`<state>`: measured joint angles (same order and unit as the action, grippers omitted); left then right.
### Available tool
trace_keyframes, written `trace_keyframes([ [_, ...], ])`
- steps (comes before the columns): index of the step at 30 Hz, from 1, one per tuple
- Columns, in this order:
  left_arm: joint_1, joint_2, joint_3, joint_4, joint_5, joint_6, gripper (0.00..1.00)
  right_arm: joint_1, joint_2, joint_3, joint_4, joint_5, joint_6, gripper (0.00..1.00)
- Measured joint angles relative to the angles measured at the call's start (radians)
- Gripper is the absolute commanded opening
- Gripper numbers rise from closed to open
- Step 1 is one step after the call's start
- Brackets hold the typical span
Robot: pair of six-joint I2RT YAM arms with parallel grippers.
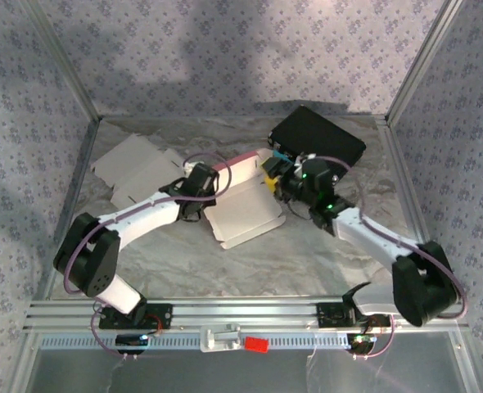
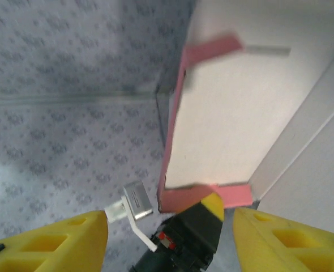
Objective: Fold the paper box
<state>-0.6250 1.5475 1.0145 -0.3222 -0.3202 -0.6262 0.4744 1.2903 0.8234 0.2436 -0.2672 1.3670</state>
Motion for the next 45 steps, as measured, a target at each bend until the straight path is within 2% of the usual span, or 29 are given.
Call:
trace_keyframes([
  [5, 0.049, 0.045, 0.161, -0.153, 0.113, 0.065, 0.0, -0.098, 0.042, 0.338, -0.363, 0.025, -0.189, 0.59],
  [9, 0.054, 0.086, 0.245, -0.245, 0.167, 0.103, 0.0, -0.104, 0.166, 0.545, -0.51, 0.014, -0.292, 0.53],
  [12, 0.056, 0.107, 0.28, -0.306, 0.2, 0.116, 0.0, -0.103, 0.26, 0.628, -0.585, 0.003, -0.334, 0.51],
  [16, 0.075, 0.148, 0.349, -0.379, 0.254, 0.121, 0.0, -0.105, 0.311, 0.634, -0.676, 0.003, -0.382, 0.52],
  [19, 0.109, 0.162, 0.371, -0.386, 0.335, 0.134, 0.0, -0.137, 0.266, 0.565, -0.665, -0.021, -0.425, 0.5],
  [25, 0.204, 0.167, 0.389, -0.378, 0.603, 0.201, 0.0, -0.372, 0.137, 0.433, -0.608, -0.204, -0.546, 0.38],
  [29, 0.268, 0.192, 0.399, -0.322, 0.816, 0.252, 0.0, -0.48, 0.132, 0.432, -0.588, -0.359, -0.678, 0.36],
  [35, 0.321, 0.306, 0.489, -0.273, 1.065, 0.305, 0.0, -0.495, 0.144, 0.455, -0.593, -0.544, -0.823, 0.4],
  [45, 0.322, 0.402, 0.601, -0.307, 1.252, 0.384, 0.0, -0.476, 0.196, 0.601, -0.605, -0.663, -0.922, 0.44],
])
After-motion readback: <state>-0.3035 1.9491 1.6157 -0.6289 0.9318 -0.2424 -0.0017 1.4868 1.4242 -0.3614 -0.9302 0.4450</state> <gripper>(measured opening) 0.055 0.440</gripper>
